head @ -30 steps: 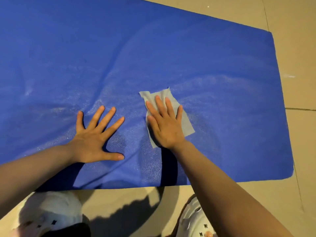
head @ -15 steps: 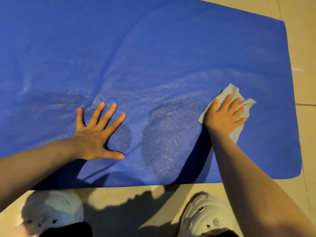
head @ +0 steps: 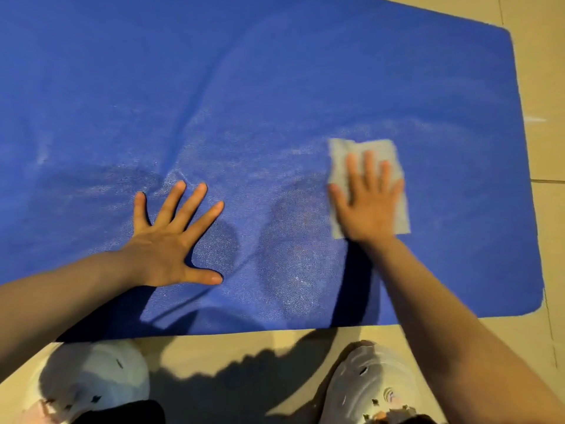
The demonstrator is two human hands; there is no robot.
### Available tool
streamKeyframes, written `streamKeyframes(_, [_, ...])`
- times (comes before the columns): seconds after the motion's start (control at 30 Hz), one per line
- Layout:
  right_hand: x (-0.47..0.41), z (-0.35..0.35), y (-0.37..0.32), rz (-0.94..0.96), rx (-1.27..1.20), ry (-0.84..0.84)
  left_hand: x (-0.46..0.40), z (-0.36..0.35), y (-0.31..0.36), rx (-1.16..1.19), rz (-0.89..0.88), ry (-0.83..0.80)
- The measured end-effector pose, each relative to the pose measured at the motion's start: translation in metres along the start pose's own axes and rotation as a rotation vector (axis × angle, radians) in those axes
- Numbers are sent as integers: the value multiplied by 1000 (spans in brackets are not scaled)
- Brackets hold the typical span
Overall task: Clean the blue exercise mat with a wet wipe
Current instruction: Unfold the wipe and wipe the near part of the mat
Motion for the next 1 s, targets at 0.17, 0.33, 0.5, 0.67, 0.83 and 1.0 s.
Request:
streamKeyframes(0.17, [31, 22, 124, -595, -55, -48, -1, 5, 3, 15, 5, -30])
streamKeyframes(0.33, [70, -6, 33, -623, -77, -41, -1, 4, 6, -4, 35, -202])
streamKeyframes(0.5, [146, -25, -119, -79, 2, 45, 4, 8, 11, 22, 22, -245])
streamKeyframes(0.67, [183, -34, -113, 305, 4, -85, 10, 15, 13, 129, 5, -324])
streamKeyframes(0.83, [139, -5, 76, -342, -8, -131, 12, 14, 14, 83, 10, -376])
streamKeyframes(1.0, [155, -3, 119, -650, -54, -62, 9, 10, 12, 54, 24, -351])
Point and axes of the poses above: each hand's wrist, its own x-axis away from the middle knuckle, its own z-axis out of the back of the hand, y = z × x, the point moved 9 cm from there along -x, towards the middle knuckle, and after that the axes turned 8 degrees about -z, right-handed, at the moved point
